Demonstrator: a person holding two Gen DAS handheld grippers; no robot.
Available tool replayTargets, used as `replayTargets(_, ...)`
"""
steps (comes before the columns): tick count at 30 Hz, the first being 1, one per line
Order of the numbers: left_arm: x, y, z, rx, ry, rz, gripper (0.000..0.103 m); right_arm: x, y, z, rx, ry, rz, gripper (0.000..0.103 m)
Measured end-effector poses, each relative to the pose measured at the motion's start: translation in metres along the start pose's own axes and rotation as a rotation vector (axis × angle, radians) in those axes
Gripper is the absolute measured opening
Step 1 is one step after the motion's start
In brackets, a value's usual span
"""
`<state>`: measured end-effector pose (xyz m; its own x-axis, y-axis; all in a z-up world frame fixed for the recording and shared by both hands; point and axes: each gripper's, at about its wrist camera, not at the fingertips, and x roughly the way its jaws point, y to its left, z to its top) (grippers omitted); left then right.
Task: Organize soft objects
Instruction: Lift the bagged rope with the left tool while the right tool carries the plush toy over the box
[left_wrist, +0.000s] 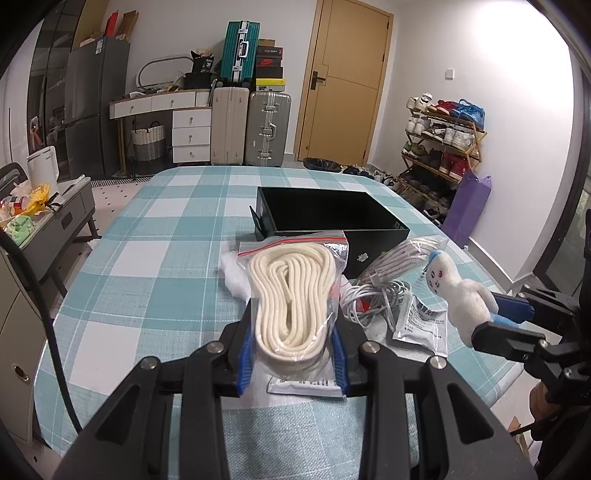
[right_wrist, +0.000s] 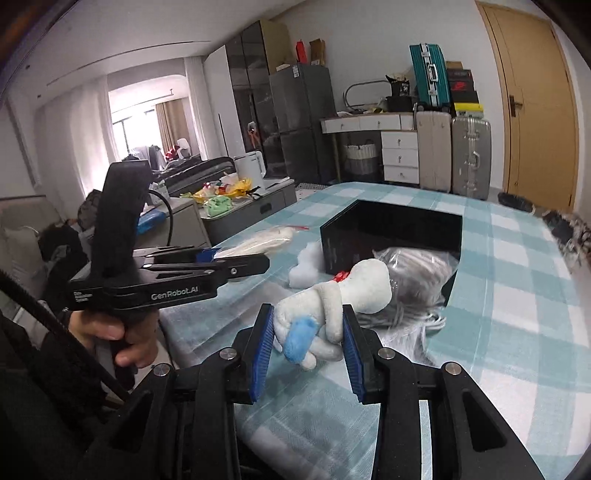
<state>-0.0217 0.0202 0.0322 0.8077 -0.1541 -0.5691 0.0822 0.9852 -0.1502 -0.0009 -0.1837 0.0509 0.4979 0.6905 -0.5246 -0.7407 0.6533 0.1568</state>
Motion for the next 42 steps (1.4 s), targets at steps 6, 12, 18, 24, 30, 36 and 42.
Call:
replayTargets(6,-0.002,-0.004,0.009,0.015,-0.020,-0.001,0.033,-0.003,0.001,0.013,-0.018,-0.033,-0.014,0.035)
replayTargets(12,-0.004,-0.008,0.023,0.026,-0.047,-0.004,0.033,-0.006,-0.004,0.029,-0.024,-0.064,-0.044,0.035)
replayTargets(18,0.000,-0.013,0.041,0.042,-0.072,-0.013,0.033,-0.003,-0.016,0.046,-0.028,-0.086,-0.083,0.035)
replayTargets(24,0.007,-0.017,0.059,0.060,-0.093,-0.017,0.033,0.005,-0.033,0.061,-0.023,-0.089,-0.120,0.035)
replayTargets(30,0.019,-0.021,0.075,0.070,-0.105,-0.011,0.033,0.016,-0.050,0.077,-0.022,-0.086,-0.143,0.035)
replayTargets(36,0.037,-0.023,0.086,0.072,-0.100,-0.016,0.033,0.031,-0.064,0.092,-0.035,-0.068,-0.149,0.035)
replayTargets(42,0.056,-0.023,0.094,0.071,-0.087,-0.015,0.033,0.048,-0.079,0.102,-0.034,-0.041,-0.146,0.035)
